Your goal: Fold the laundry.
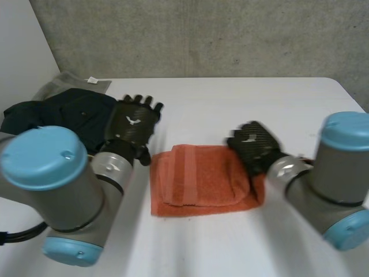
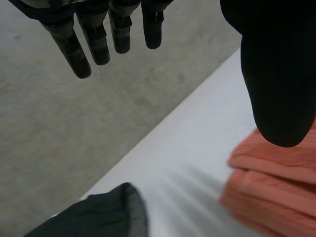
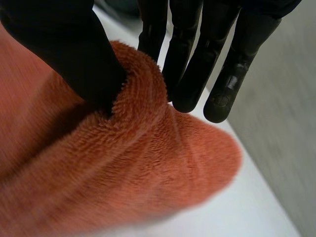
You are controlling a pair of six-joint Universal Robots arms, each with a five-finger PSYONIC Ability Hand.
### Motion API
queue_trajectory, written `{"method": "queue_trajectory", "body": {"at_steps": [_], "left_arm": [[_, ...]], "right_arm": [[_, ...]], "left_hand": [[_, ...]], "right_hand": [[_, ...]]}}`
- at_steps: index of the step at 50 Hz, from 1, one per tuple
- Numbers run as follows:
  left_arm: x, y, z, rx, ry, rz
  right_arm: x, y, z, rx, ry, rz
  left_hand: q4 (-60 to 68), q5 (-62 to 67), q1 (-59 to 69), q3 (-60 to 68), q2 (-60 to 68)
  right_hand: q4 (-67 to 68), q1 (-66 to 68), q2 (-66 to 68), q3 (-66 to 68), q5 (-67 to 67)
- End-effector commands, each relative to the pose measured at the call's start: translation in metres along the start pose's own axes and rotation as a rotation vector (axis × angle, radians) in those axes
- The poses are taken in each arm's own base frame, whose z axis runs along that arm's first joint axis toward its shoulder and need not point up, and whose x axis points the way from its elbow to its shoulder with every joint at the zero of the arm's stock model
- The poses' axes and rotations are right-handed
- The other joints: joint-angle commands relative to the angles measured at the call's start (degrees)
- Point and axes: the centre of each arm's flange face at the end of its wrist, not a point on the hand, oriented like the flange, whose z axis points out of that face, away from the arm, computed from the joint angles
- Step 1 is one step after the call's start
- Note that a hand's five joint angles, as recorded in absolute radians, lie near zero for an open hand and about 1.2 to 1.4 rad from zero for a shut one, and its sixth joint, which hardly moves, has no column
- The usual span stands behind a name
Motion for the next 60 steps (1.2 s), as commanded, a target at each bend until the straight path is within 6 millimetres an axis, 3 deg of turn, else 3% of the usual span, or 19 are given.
{"method": "queue_trajectory", "body": {"at_steps": [1, 4, 5, 6, 8, 9, 13, 18, 23, 27, 32, 36, 42, 45, 50, 55, 60], "left_arm": [[-0.031, -0.002, -0.001, -0.010, -0.105, -0.009], [-0.033, -0.001, 0.000, -0.014, -0.113, -0.012], [-0.033, -0.001, 0.000, -0.013, -0.114, -0.014], [-0.033, -0.001, 0.000, -0.014, -0.112, -0.014], [-0.033, -0.001, 0.001, -0.012, -0.111, -0.015], [-0.031, -0.003, 0.001, -0.005, -0.107, -0.014], [-0.029, -0.007, 0.002, 0.009, -0.097, -0.018], [-0.014, -0.023, 0.003, 0.065, -0.053, -0.068], [0.020, -0.027, 0.001, 0.082, 0.060, -0.154], [0.042, -0.021, -0.007, 0.037, 0.133, -0.183], [0.058, 0.005, -0.010, -0.112, 0.169, -0.183], [0.059, 0.019, -0.013, -0.206, 0.148, -0.158], [0.059, 0.040, -0.017, -0.315, 0.138, -0.118], [0.053, 0.054, -0.012, -0.369, 0.124, -0.098], [0.044, 0.071, -0.005, -0.421, 0.124, -0.025], [0.045, 0.071, -0.004, -0.409, 0.153, 0.037], [0.045, 0.051, 0.000, -0.332, 0.195, 0.021]], "right_arm": [[-0.088, -0.046, -0.007, 0.221, -0.248, -0.082], [-0.107, -0.046, -0.004, 0.243, -0.308, -0.072], [-0.108, -0.046, -0.002, 0.242, -0.311, -0.068], [-0.108, -0.047, 0.001, 0.241, -0.303, -0.059], [-0.104, -0.048, 0.003, 0.231, -0.286, -0.037], [-0.101, -0.048, 0.004, 0.222, -0.271, -0.019], [-0.085, -0.047, 0.005, 0.160, -0.186, 0.146], [0.000, -0.035, 0.001, 0.117, 0.053, 0.490], [0.034, -0.023, -0.009, 0.069, 0.123, 0.658], [0.034, -0.018, -0.013, -0.002, 0.103, 0.682], [0.024, -0.003, 0.002, -0.075, 0.067, 0.700], [0.021, 0.003, 0.011, -0.093, 0.038, 0.708], [-0.001, 0.019, 0.026, -0.139, -0.042, 0.701], [-0.021, 0.023, 0.034, -0.162, -0.093, 0.619], [-0.030, 0.033, 0.041, -0.184, -0.114, 0.481], [-0.027, 0.031, 0.041, -0.186, -0.092, 0.407], [-0.006, 0.013, 0.029, -0.149, -0.007, 0.394]], "left_hand": [[-1.4, -2.7, -1.1, -1.9, -1.4], [-1.5, -2.8, -1.1, -2.0, -1.5], [-1.5, -2.8, -1.1, -2.0, -1.5], [-1.5, -2.8, -1.1, -2.0, -1.5], [-1.5, -2.8, -1.1, -2.0, -1.5], [-1.5, -2.8, -1.1, -2.0, -1.5], [-1.5, -2.8, -1.1, -2.0, -1.5], [-1.4, -2.7, -1.1, -1.9, -1.4], [-0.8, -2.0, -0.4, -1.3, -0.8], [-0.3, -1.5, 0.1, -0.8, -0.3], [-0.1, -1.4, 0.3, -0.6, -0.1], [-0.1, -1.4, 0.3, -0.6, -0.1], [-0.1, -1.4, 0.3, -0.6, -0.1], [-0.1, -1.4, 0.3, -0.6, -0.1], [-0.3, -1.5, 0.1, -0.8, -0.3], [-0.4, -1.7, -0.1, -0.9, -0.4], [-0.6, -1.9, -0.2, -1.1, -0.6]], "right_hand": [[11.8, 26.2, 12.8, 12.4, 13.8], [11.8, 26.2, 12.8, 12.4, 13.8], [5.0, 19.4, 6.0, 5.6, 7.0], [-25.8, -11.5, -24.9, -25.3, -23.9], [-53.8, -39.4, -52.8, -53.2, -51.8], [-58.2, -43.8, -57.2, -57.6, -56.2], [-58.2, -43.8, -57.2, -57.6, -56.2], [-58.2, -43.8, -57.2, -57.6, -56.2], [-58.2, -43.8, -57.2, -57.6, -56.2], [-58.2, -43.8, -57.2, -57.6, -56.2], [-58.2, -43.8, -57.2, -57.6, -56.2], [-58.2, -43.8, -57.2, -57.6, -56.2], [-58.2, -43.8, -57.2, -57.6, -56.2], [-58.2, -43.8, -57.2, -57.6, -56.2], [-58.2, -43.8, -57.2, -57.6, -56.2], [-58.2, -43.8, -57.2, -57.6, -56.2], [-58.2, -43.8, -57.2, -57.6, -56.2]]}}
